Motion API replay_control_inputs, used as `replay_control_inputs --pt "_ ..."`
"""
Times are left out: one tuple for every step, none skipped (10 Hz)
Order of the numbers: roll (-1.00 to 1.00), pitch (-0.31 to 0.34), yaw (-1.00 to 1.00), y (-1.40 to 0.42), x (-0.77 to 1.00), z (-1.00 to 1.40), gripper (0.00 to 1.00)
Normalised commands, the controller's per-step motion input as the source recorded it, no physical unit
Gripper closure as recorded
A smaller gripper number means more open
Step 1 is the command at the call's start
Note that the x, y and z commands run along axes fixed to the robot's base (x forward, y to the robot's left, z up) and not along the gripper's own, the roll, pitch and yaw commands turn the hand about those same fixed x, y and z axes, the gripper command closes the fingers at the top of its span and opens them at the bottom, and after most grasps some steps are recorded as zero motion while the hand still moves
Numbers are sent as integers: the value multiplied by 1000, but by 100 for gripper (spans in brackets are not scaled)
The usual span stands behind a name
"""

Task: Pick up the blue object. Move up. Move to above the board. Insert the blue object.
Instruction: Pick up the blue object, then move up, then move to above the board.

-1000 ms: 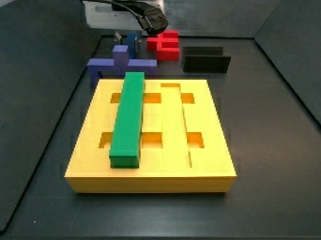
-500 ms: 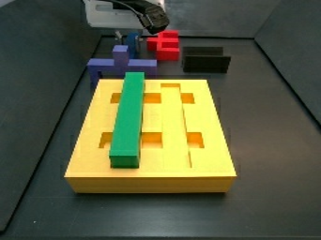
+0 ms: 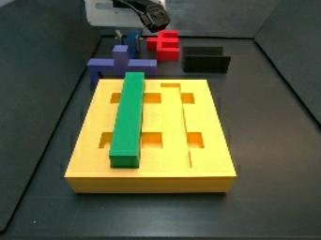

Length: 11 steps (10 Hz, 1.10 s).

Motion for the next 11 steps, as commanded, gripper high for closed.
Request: replay_control_inputs --pt "0 0 0 0 0 0 100" --pt "0 0 0 0 0 0 100" --pt "0 0 0 0 0 0 100" --pt "0 0 0 0 0 833 100" --pt "6 6 -38 53 10 823 100" --pt "17 44 -42 50 -27 624 100" --pt "40 31 -29 27 -4 329 100" --pt "0 0 0 0 0 1400 100" --pt "-6 18 5 -4 -13 1400 100" --pt "24 30 7 -2 -51 1400 100" --pt "38 14 8 -1 -31 1400 100"
